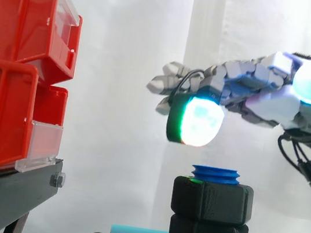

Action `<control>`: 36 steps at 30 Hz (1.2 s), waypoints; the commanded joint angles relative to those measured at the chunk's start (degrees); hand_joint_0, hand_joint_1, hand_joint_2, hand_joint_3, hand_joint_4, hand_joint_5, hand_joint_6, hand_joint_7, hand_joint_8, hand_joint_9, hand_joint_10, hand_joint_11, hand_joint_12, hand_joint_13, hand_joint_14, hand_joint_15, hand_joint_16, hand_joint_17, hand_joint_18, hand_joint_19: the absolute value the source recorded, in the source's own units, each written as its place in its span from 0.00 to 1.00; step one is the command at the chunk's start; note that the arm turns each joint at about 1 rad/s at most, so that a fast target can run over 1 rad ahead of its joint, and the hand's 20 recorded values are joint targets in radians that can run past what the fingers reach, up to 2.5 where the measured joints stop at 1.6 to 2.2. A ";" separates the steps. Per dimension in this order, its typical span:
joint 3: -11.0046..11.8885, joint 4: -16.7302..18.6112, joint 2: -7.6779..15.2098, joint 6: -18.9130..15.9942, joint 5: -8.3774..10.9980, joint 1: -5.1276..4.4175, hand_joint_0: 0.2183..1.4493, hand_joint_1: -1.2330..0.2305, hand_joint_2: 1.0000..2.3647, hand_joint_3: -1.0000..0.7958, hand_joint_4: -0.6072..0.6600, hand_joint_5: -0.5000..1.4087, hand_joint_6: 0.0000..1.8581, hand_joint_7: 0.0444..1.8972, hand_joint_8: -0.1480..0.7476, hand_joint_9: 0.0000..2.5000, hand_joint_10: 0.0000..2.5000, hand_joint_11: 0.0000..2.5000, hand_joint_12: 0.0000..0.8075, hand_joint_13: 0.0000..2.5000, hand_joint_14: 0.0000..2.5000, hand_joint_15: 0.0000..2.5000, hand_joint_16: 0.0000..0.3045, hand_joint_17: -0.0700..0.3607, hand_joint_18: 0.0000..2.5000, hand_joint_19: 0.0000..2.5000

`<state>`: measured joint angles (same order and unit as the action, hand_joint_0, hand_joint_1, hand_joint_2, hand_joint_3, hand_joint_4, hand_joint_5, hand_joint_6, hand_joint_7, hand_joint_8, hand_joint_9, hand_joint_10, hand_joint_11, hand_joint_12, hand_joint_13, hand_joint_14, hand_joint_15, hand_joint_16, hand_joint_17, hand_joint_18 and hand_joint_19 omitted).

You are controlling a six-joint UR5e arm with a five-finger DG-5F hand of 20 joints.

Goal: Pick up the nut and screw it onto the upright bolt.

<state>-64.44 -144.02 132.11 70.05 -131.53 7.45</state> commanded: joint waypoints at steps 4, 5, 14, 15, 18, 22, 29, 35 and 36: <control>0.11 -9.26 -2.56 6.24 1.72 -0.33 0.18 0.78 0.00 0.28 0.69 0.18 0.27 0.44 0.47 0.19 0.00 0.00 0.44 0.08 0.00 0.00 0.16 0.42 0.00 0.00; 0.19 -9.62 -2.73 6.50 1.81 -0.33 0.18 0.77 0.00 0.28 0.69 0.18 0.27 0.44 0.47 0.19 0.00 0.00 0.44 0.08 0.00 0.00 0.16 0.42 0.00 0.00; 0.19 -20.60 -8.54 9.41 5.67 -1.21 0.18 0.73 0.00 0.28 0.69 0.18 0.27 0.44 0.47 0.19 0.00 0.00 0.44 0.08 0.00 0.00 0.16 0.41 0.00 0.00; 0.19 -22.18 -8.97 10.28 6.38 -1.29 0.19 0.73 0.00 0.28 0.69 0.18 0.27 0.44 0.47 0.19 0.00 0.00 0.44 0.08 0.00 0.00 0.16 0.41 0.00 0.00; 0.11 -33.52 -13.11 16.79 11.30 -1.82 0.20 0.69 0.00 0.28 0.68 0.18 0.27 0.44 0.46 0.19 0.00 0.00 0.43 0.08 0.00 0.00 0.15 0.40 0.00 0.00; -0.07 -42.14 -16.62 21.89 17.28 -2.70 0.21 0.63 0.00 0.28 0.66 0.17 0.27 0.43 0.44 0.17 0.00 0.00 0.42 0.06 0.00 0.00 0.15 0.40 0.00 0.00; -10.09 -43.81 -26.11 21.45 24.22 -4.90 0.22 0.60 0.00 0.28 0.66 0.17 0.27 0.43 0.43 0.15 0.00 0.00 0.41 0.04 0.00 0.00 0.14 0.39 0.00 0.00; -22.48 -30.62 -33.50 18.02 29.76 -6.57 0.22 0.59 0.00 0.28 0.65 0.17 0.27 0.42 0.42 0.14 0.00 0.00 0.41 0.03 0.00 0.00 0.14 0.39 0.00 0.00; -24.24 -28.25 -34.20 16.00 30.99 -6.92 0.22 0.60 0.00 0.28 0.64 0.16 0.27 0.42 0.42 0.13 0.00 0.00 0.41 0.02 0.00 0.00 0.14 0.39 0.00 0.00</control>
<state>-77.18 -182.10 101.75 89.51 -103.92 1.47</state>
